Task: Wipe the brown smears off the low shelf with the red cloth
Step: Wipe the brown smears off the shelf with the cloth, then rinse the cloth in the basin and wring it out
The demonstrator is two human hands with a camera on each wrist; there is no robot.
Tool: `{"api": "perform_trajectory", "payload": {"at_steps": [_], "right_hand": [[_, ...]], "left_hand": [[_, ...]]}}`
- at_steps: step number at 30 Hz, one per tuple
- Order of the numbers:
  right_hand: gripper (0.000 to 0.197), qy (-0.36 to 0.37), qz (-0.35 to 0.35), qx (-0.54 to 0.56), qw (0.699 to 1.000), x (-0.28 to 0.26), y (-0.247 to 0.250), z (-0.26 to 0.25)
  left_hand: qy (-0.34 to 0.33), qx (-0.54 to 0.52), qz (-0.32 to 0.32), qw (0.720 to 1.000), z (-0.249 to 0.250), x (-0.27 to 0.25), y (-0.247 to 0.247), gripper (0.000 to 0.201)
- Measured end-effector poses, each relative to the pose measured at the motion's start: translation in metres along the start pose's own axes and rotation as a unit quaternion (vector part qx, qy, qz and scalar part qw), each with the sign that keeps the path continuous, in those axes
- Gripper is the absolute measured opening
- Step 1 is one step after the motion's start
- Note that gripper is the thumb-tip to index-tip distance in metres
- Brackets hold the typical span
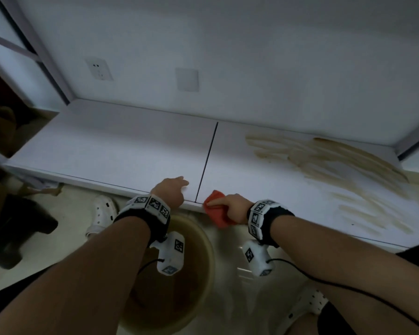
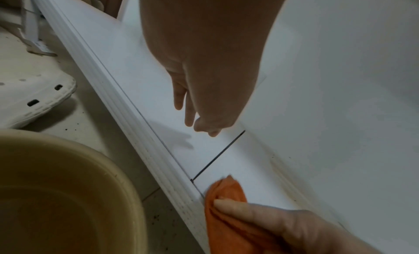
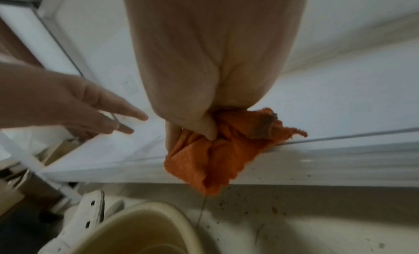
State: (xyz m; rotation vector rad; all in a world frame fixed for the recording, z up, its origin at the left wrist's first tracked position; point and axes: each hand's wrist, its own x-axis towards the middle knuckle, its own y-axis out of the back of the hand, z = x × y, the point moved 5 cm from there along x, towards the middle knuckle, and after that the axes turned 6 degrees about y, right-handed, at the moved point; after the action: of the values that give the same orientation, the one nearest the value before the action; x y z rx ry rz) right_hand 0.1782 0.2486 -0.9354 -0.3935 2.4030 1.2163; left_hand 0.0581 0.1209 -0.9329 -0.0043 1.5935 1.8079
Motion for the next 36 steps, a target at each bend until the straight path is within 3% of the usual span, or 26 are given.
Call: {"api": "perform_trajectory", "payload": {"at_steps": [6, 13, 16, 18, 20, 22, 29, 33, 36], "right_hand": [[0.058, -0.028, 0.160, 0.151, 0.975, -0.042, 0.025, -0.028], [0.036, 0.013, 0.225, 0.284, 0.932, -0.071, 0.037, -0.083], [0.033, 0.020, 0.220, 0.318, 0.922, -0.073, 0.029, -0.103], [0.031, 0.016, 0.212, 0.338, 0.917, -0.072, 0.022, -0.112], [0.029, 0.007, 0.211, 0.356, 0.910, -0.070, 0.015, -0.115], [0.029, -0.003, 0.215, 0.352, 0.911, -0.063, 0.009, -0.115], [0.033, -0.025, 0.172, 0.266, 0.948, -0.026, -0.021, -0.112], [0.035, -0.046, 0.119, 0.220, 0.967, 0.010, -0.051, -0.101], [0.034, -0.068, 0.064, 0.206, 0.974, 0.039, -0.091, -0.091]], "left_hand": [[-0.024, -0.056, 0.019, 0.998, 0.006, -0.051, 0.018, 0.052], [-0.022, -0.126, 0.010, 0.992, -0.003, -0.109, 0.031, 0.062], [-0.002, -0.268, -0.025, 0.963, -0.017, -0.124, 0.028, 0.051], [0.017, -0.383, -0.029, 0.923, -0.030, -0.132, 0.028, 0.025], [0.029, -0.431, -0.006, 0.902, -0.046, -0.137, 0.030, 0.003], [0.043, -0.449, 0.001, 0.892, -0.061, -0.137, 0.028, 0.014], [0.068, -0.412, -0.012, 0.909, -0.096, -0.125, 0.009, 0.020], [0.075, -0.308, -0.007, 0.948, -0.118, -0.107, -0.020, 0.021], [0.083, -0.276, -0.046, 0.956, -0.143, -0.094, -0.053, 0.012]]}}
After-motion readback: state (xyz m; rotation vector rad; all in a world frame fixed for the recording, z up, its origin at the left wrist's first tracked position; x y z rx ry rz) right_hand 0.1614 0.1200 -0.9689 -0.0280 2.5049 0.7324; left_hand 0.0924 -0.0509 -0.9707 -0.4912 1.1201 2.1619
